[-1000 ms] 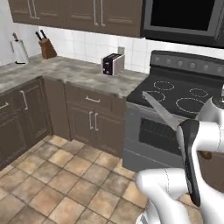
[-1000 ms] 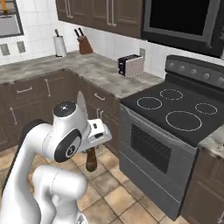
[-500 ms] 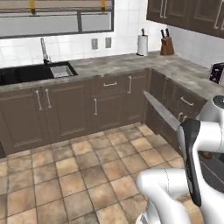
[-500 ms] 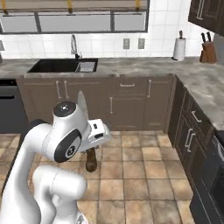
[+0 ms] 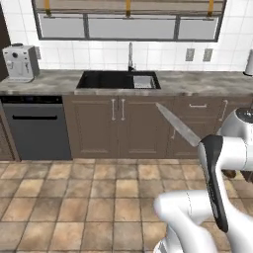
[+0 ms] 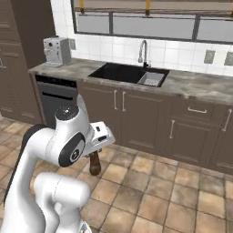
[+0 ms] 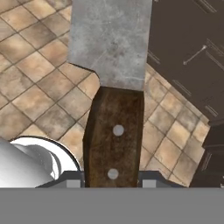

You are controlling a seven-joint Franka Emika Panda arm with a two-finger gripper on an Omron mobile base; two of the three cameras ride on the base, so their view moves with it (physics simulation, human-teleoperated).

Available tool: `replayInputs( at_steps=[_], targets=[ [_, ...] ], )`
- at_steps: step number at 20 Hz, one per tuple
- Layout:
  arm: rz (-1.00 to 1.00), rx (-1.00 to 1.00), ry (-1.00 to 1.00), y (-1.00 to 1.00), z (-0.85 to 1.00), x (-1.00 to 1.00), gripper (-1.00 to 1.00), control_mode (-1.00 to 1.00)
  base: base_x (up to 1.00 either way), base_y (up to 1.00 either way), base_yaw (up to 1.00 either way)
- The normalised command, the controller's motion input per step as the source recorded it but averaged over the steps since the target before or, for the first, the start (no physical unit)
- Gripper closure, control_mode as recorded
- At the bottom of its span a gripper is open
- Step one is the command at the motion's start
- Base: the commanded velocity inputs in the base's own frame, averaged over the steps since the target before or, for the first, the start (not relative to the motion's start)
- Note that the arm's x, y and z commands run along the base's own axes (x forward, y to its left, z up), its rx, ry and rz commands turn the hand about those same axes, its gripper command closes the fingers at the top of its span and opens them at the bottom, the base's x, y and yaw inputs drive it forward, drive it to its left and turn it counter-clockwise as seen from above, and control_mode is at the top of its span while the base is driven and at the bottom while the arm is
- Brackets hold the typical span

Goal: Move the cutting board and knife to the sink. Then move spray from the cabinet to the counter.

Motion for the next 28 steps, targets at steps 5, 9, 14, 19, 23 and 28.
replayInputs(
  at_steps=[5, 9, 14, 19, 23, 28],
  targets=[
    [0.0, 0.0, 0.0, 0.0, 0.0, 0.0, 1.0, 1.0, 1.0, -0.02, 0.17],
    [0.0, 0.0, 0.0, 0.0, 0.0, 0.0, 1.0, 1.0, 1.0, 0.16, -0.08],
    [0.0, 0.0, 0.0, 0.0, 0.0, 0.0, 1.0, 1.0, 1.0, 0.82, -0.36],
    [0.0, 0.0, 0.0, 0.0, 0.0, 0.0, 1.0, 1.0, 1.0, 0.99, -0.53],
    [0.0, 0.0, 0.0, 0.0, 0.0, 0.0, 1.0, 1.0, 1.0, 1.0, -0.5],
    [0.0, 0.0, 0.0, 0.0, 0.0, 0.0, 1.0, 1.0, 0.98, 0.73, -0.31]
  ],
)
